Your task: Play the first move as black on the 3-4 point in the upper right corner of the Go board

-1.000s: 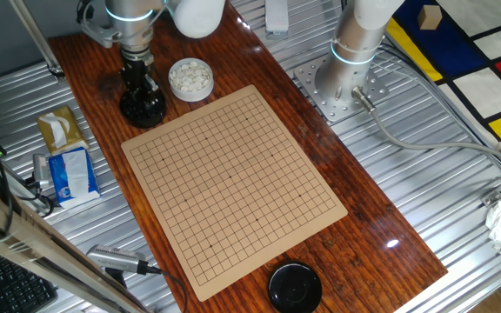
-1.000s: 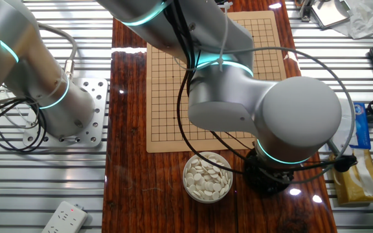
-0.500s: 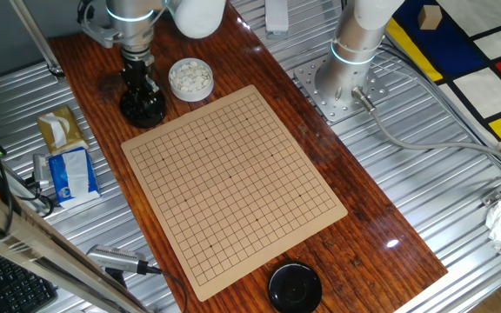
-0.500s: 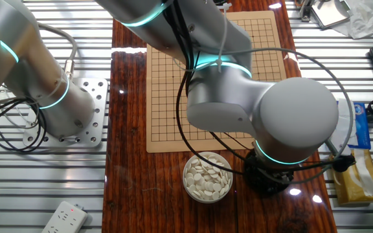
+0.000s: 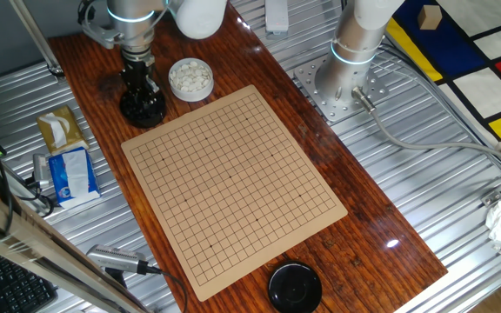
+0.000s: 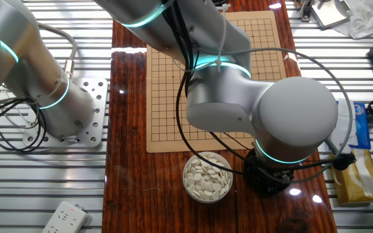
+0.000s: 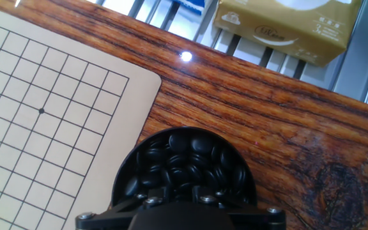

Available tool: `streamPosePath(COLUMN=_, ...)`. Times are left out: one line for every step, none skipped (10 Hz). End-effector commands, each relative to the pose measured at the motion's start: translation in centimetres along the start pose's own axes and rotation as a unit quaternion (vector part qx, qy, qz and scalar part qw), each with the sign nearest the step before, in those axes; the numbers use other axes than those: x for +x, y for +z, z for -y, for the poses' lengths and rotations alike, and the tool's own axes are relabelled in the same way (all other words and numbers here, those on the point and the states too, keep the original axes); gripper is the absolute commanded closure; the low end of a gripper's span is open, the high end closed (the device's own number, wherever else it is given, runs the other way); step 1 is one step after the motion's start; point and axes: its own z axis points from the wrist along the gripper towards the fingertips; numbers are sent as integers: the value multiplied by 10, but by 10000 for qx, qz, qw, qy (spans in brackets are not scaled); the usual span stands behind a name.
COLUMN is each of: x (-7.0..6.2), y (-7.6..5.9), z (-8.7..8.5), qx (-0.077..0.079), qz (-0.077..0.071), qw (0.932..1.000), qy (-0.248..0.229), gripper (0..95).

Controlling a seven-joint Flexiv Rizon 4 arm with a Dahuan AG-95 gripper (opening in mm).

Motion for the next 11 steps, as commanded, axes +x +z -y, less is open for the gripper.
streamPosePath(x=-1, y=0, z=1, qx=6, qz=37, qw=10000, qy=-17, gripper=760)
streamPosePath(x=-1, y=0, z=1, qx=4, qz=56, qw=10000, qy=-14, gripper=760)
streamPosePath(x=-1, y=0, z=1, qx=-7, qz=84, qw=10000, qy=-13, gripper=760)
streamPosePath(x=-1, y=0, z=1, qx=-3, qz=92, qw=10000, qy=-16, gripper=760)
streamPosePath(x=-1, y=1, z=1, qx=-8, qz=147, qw=9999, qy=-30, gripper=760)
streamPosePath(x=-1, y=2, z=0, qx=-19, qz=150, qw=9999, qy=-34, gripper=760)
streamPosePath(x=-1, y=2, z=0, qx=-32, qz=125, qw=9999, qy=-41, gripper=760)
streamPosePath(x=-1, y=2, z=0, qx=-43, qz=108, qw=9999, qy=-49, gripper=760)
streamPosePath(x=-1, y=2, z=0, qx=-61, qz=95, qw=9999, qy=-51, gripper=760)
streamPosePath(x=-1, y=2, z=0, qx=-65, qz=101, qw=9999, qy=-57, gripper=760)
streamPosePath(x=-1, y=2, z=0, qx=-72, qz=113, qw=9999, qy=-87, gripper=760)
